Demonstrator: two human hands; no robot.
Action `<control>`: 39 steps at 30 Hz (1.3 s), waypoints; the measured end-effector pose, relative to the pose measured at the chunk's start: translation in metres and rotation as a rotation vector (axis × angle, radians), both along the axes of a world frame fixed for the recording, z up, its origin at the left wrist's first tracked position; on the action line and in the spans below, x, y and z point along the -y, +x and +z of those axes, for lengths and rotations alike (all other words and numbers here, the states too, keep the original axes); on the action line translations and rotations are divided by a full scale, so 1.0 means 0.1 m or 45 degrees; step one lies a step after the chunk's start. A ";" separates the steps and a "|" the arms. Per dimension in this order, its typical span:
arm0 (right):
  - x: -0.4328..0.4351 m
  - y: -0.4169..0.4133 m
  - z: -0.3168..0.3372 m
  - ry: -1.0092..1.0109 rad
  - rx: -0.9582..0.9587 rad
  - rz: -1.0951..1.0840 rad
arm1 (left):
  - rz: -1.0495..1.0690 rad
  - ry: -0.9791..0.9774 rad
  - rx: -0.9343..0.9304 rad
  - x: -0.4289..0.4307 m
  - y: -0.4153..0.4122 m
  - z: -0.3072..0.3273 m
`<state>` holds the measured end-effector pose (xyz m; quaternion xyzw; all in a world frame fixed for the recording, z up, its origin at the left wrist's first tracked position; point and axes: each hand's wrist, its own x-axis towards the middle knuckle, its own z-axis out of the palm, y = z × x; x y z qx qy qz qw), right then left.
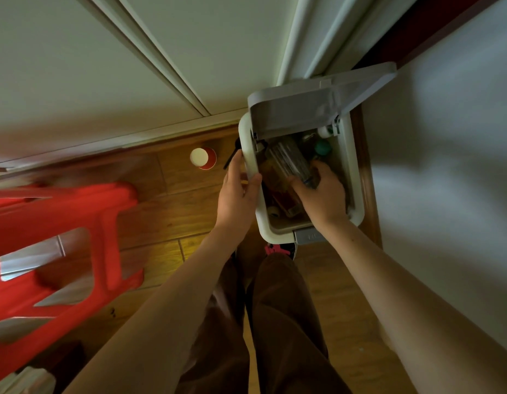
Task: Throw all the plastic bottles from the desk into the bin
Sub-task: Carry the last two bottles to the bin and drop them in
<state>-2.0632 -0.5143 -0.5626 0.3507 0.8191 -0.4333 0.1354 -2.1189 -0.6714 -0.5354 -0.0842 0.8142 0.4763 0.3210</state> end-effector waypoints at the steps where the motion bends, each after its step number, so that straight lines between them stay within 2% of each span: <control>1: -0.01 0.01 0.05 0.030 -0.030 0.023 | -0.005 0.006 0.025 0.01 -0.02 0.04; 5: -0.12 0.12 0.40 0.208 -0.272 -0.013 | 0.046 -0.089 0.003 0.01 -0.22 0.27; 7: -0.23 0.20 0.53 0.302 -0.382 -0.113 | 0.158 -0.033 -0.049 -0.01 -0.36 0.47; 9: -0.35 0.26 0.55 0.277 -0.339 -0.257 | 0.286 0.114 -0.084 -0.05 -0.51 0.68; 12: -0.51 0.36 0.49 0.063 -0.098 -0.346 | 0.343 0.348 0.021 -0.15 -0.72 0.89; 14: -0.58 0.43 0.43 -0.015 -0.007 -0.280 | 0.263 0.368 0.093 -0.21 -0.79 0.88; 17: -0.62 0.48 0.38 -0.075 0.014 -0.233 | 0.200 0.273 0.216 -0.23 -0.78 0.82; 19: -0.64 0.49 0.39 -0.124 0.034 -0.256 | 0.061 0.242 0.159 -0.18 -0.74 0.79; 23: -0.72 0.50 0.43 -0.325 0.056 -0.387 | -0.190 0.335 0.068 -0.11 -0.49 0.82; 25: -0.76 0.48 0.45 -0.395 0.103 -0.426 | -0.367 0.273 -0.035 -0.05 -0.33 0.75; 29: -0.81 0.45 0.44 -0.480 0.173 -0.455 | -0.795 -0.014 -0.406 0.06 -0.12 0.51; 34: -0.80 0.44 0.47 -0.613 0.151 -0.468 | -0.874 -0.159 -0.644 0.08 0.06 0.29; 39: -0.76 0.44 0.53 -0.576 0.120 -0.350 | -0.960 -0.261 -0.704 0.10 0.16 0.11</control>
